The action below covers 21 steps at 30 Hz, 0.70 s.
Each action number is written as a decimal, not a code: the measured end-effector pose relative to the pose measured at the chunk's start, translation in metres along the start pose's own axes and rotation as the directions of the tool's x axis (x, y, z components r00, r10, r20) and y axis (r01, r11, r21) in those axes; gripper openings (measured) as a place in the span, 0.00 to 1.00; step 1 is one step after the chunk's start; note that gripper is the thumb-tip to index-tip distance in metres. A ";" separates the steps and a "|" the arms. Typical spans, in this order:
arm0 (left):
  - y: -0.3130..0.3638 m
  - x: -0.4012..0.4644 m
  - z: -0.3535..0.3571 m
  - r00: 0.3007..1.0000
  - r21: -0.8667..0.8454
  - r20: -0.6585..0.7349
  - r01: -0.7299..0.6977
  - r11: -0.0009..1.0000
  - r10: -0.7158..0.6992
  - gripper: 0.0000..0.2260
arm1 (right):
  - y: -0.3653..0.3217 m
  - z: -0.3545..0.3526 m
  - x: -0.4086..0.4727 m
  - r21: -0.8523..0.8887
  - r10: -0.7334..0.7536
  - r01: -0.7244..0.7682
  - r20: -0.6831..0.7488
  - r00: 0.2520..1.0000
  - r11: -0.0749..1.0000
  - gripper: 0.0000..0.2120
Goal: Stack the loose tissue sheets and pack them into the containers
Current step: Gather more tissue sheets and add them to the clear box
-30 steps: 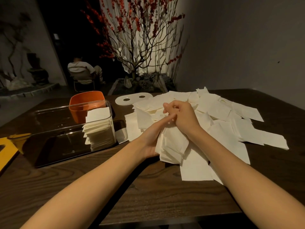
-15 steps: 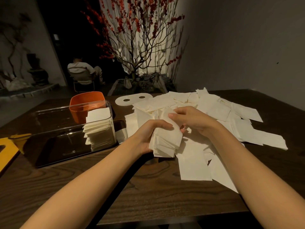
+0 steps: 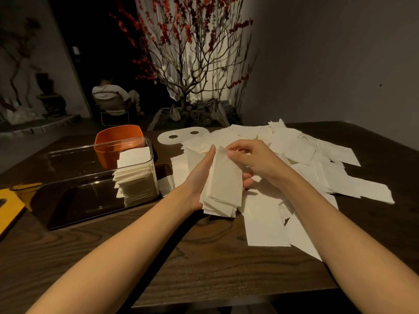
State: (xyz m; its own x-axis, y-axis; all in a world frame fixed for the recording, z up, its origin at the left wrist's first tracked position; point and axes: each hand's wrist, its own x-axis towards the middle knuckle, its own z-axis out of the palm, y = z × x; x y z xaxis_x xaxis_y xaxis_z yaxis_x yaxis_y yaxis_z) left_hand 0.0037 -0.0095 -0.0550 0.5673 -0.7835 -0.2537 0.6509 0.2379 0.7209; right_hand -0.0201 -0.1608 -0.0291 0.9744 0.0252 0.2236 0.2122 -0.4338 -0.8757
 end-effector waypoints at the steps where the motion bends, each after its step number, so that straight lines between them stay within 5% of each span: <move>1: 0.000 0.001 0.001 1.000 0.018 -0.008 -0.014 1.000 0.014 0.30 | 0.000 0.001 0.000 -0.018 -0.005 0.006 0.013 1.000 1.000 0.05; 21: -0.001 -0.006 0.007 0.997 0.022 -0.061 -0.039 0.999 0.040 0.20 | 0.007 0.004 0.006 -0.124 0.019 -0.026 -0.059 0.998 0.992 0.03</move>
State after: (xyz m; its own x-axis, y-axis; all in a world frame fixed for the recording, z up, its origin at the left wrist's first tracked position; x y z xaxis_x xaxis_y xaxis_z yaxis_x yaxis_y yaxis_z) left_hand -0.0042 -0.0092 -0.0500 0.6228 -0.7367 -0.2635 0.6173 0.2558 0.7440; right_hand -0.0119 -0.1604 -0.0356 0.9722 -0.0360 0.2315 0.1755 -0.5425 -0.8215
